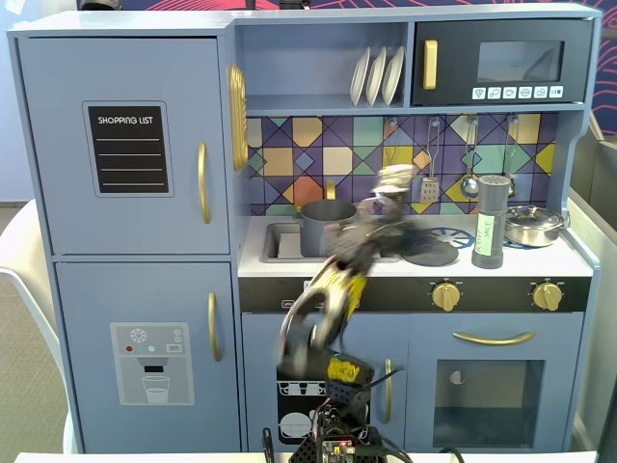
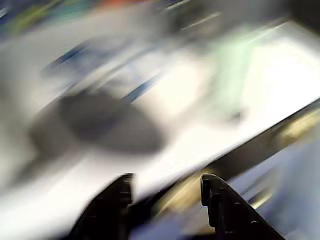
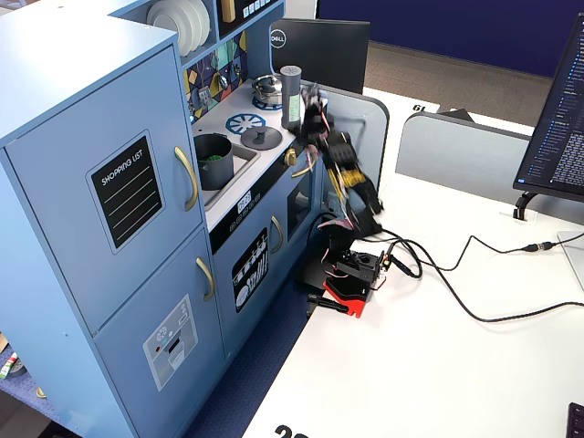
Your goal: Put salt in the gray recipient
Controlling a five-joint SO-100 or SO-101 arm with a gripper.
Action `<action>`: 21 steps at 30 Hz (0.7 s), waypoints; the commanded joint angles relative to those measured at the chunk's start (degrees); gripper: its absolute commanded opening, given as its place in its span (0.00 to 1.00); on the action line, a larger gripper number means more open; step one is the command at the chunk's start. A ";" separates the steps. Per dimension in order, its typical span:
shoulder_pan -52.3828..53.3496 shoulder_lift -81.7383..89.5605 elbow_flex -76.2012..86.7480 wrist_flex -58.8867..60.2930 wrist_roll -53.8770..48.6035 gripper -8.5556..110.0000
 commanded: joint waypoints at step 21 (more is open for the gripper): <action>-38.14 27.95 61.44 11.78 -1.32 0.09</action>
